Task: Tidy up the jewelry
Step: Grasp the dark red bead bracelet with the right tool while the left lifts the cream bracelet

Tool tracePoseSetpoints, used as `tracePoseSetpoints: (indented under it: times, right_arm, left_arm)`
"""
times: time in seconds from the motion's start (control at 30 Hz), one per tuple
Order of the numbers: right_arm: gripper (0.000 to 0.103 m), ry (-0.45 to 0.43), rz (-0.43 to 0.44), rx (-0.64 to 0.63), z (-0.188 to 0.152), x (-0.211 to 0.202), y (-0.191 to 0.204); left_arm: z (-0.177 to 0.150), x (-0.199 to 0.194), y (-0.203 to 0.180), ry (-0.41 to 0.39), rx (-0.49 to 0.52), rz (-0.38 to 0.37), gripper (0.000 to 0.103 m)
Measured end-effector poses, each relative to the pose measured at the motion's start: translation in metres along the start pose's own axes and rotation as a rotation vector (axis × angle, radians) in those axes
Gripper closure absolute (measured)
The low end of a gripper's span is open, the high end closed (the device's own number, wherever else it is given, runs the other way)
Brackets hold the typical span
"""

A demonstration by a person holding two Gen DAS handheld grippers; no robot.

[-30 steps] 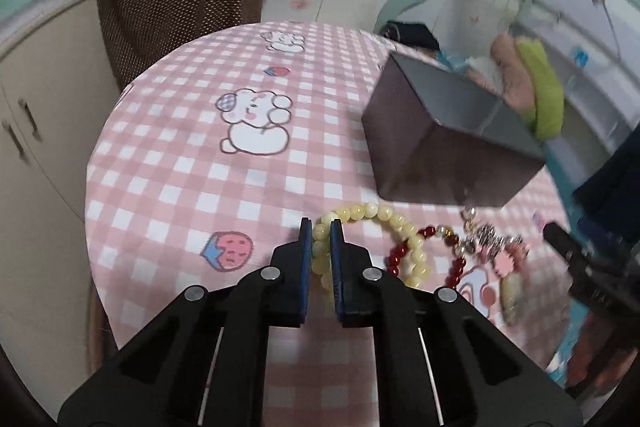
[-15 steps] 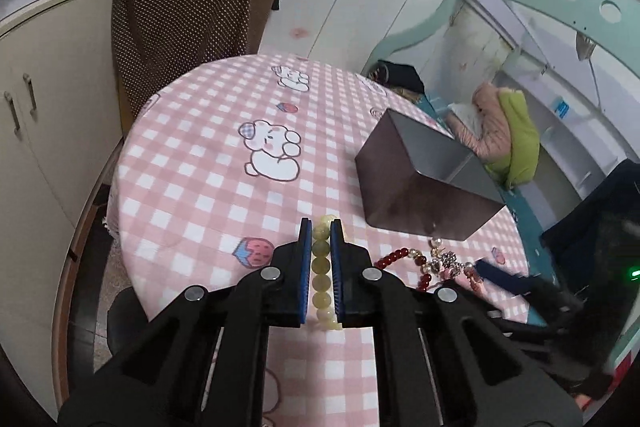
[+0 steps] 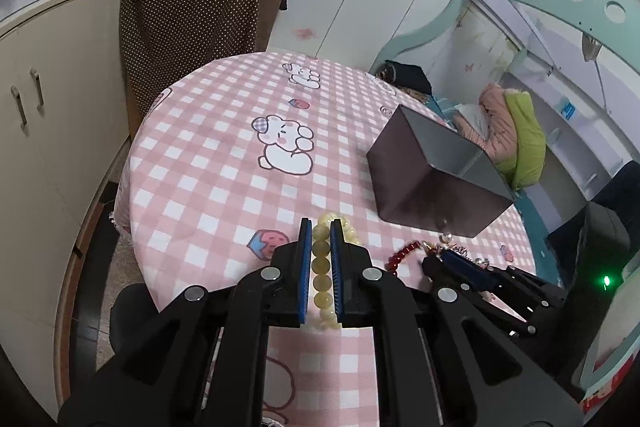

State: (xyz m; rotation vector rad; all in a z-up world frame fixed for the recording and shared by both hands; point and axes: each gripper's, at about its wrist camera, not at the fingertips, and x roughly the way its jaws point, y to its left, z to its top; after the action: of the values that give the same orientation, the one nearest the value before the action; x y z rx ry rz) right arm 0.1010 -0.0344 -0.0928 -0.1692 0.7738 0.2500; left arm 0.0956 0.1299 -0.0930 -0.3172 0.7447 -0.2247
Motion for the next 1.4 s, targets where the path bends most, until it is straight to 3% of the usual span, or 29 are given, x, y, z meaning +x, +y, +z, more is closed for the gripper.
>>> tracePoseSetpoints:
  times: [0.13, 0.27, 0.63, 1.0, 1.2, 1.4]
  right_arm:
    - [0.097, -0.006, 0.023, -0.014, -0.001, 0.001, 0.000]
    - [0.097, 0.008, 0.073, 0.032, 0.000, -0.003, -0.011]
    - [0.097, -0.078, 0.096, 0.078, 0.024, -0.047, -0.031]
    - [0.097, -0.179, 0.054, 0.122, 0.056, -0.094, -0.062]
    - [0.097, -0.210, 0.017, 0.176, 0.065, -0.103, -0.088]
    - [0.097, -0.199, -0.018, 0.225, 0.069, -0.095, -0.115]
  left_arm:
    - [0.000, 0.001, -0.002, 0.000, 0.003, 0.001, 0.094]
    - [0.002, -0.006, -0.009, -0.015, 0.018, -0.016, 0.094]
    - [0.024, -0.025, -0.035, -0.035, 0.038, -0.056, 0.094]
    - [0.072, -0.041, -0.080, -0.057, 0.092, -0.144, 0.094]
    - [0.096, -0.017, -0.105, -0.028, 0.116, -0.179, 0.094]
    - [0.106, 0.033, -0.116, 0.062, 0.101, -0.177, 0.094]
